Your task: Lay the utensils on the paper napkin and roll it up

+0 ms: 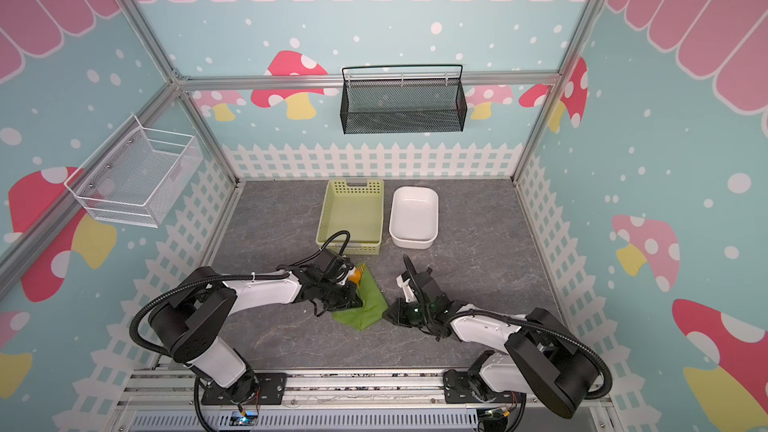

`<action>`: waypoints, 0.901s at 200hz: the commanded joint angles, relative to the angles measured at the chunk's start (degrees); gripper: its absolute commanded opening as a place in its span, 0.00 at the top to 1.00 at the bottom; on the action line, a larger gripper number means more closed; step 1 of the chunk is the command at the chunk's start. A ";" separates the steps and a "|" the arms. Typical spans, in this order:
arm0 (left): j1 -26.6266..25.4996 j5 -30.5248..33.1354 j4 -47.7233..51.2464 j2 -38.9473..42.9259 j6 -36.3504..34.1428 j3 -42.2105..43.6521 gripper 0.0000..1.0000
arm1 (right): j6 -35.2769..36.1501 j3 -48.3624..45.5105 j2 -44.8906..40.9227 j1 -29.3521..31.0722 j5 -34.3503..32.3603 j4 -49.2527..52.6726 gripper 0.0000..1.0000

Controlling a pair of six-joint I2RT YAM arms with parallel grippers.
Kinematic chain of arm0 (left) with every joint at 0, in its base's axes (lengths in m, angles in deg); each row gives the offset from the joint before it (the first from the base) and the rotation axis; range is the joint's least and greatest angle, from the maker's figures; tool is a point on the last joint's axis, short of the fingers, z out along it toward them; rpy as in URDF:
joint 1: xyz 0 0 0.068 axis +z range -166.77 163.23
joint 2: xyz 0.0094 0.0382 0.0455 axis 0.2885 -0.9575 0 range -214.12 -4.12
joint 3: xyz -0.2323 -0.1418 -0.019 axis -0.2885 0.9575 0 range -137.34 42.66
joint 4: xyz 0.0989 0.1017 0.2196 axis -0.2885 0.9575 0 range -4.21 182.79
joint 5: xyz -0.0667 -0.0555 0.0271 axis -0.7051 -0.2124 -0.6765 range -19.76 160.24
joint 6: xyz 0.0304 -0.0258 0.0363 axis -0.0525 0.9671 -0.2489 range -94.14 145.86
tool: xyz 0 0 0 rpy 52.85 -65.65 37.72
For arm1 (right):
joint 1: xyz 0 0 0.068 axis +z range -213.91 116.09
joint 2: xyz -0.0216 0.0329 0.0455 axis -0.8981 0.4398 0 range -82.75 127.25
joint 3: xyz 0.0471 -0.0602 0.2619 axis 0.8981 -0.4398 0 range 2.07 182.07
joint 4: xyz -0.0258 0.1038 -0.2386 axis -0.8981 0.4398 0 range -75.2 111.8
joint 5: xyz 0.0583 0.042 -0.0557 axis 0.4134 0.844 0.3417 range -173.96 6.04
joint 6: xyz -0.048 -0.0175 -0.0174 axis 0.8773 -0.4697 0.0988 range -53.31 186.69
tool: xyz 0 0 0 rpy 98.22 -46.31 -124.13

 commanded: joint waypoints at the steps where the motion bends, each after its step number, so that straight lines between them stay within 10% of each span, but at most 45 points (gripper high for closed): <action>1: 0.29 1.23 3.07 -0.35 -1.55 -0.57 0.92 | 2.57 3.18 0.67 -0.21 -3.06 5.85 0.85; 180: 0.38 1.49 3.72 -0.64 -1.88 -0.57 0.93 | 15.75 11.27 10.28 -3.52 -1.84 12.27 0.77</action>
